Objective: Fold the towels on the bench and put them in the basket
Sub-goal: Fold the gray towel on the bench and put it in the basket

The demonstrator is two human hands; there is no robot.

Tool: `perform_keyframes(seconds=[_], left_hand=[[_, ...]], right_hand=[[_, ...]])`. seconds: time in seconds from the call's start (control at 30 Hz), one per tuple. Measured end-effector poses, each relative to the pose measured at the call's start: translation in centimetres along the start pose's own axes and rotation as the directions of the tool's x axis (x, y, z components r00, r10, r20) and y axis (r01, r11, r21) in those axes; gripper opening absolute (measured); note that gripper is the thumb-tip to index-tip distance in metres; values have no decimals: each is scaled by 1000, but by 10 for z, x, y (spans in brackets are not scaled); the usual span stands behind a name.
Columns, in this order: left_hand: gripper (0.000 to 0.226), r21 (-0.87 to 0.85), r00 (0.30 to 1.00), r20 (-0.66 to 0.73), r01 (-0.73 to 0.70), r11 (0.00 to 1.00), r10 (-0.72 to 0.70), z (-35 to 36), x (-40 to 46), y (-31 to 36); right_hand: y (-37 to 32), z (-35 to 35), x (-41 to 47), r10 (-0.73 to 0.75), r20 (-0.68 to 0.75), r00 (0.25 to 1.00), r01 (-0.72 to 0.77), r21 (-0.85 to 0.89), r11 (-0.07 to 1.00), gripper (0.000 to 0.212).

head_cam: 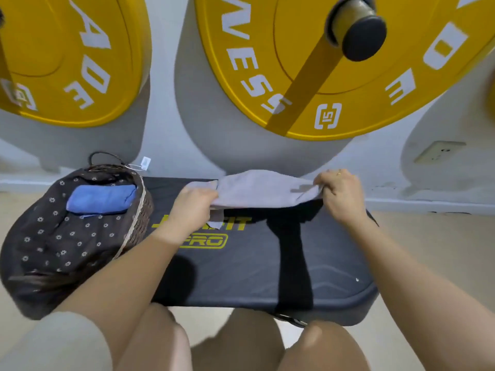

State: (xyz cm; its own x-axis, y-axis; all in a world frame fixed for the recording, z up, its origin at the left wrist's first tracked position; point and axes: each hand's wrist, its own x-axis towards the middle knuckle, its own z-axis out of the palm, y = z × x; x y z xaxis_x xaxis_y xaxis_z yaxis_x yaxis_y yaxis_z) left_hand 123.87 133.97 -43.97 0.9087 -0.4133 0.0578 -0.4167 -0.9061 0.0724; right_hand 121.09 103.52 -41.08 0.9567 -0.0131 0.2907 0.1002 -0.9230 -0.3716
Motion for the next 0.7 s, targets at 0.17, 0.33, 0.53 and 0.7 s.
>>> perform_keyframes(seconds=[0.17, 0.33, 0.53, 0.7], left_hand=[[22, 25, 966, 253, -56, 998, 48, 53, -27, 16], [18, -76, 748, 664, 27, 997, 30, 67, -42, 33], [26, -476, 767, 642, 387, 789, 11, 71, -50, 29], [48, -403, 868, 223, 496, 769, -443, 92, -30, -9]], right_hand=[[17, 36, -73, 70, 697, 714, 291, -386, 875, 28], [15, 46, -93, 195, 734, 650, 249, -448, 859, 35], [-7, 59, -70, 403, 834, 377, -99, -396, 913, 39], [-30, 118, -40, 173, 590, 788, -81, -179, 980, 25]])
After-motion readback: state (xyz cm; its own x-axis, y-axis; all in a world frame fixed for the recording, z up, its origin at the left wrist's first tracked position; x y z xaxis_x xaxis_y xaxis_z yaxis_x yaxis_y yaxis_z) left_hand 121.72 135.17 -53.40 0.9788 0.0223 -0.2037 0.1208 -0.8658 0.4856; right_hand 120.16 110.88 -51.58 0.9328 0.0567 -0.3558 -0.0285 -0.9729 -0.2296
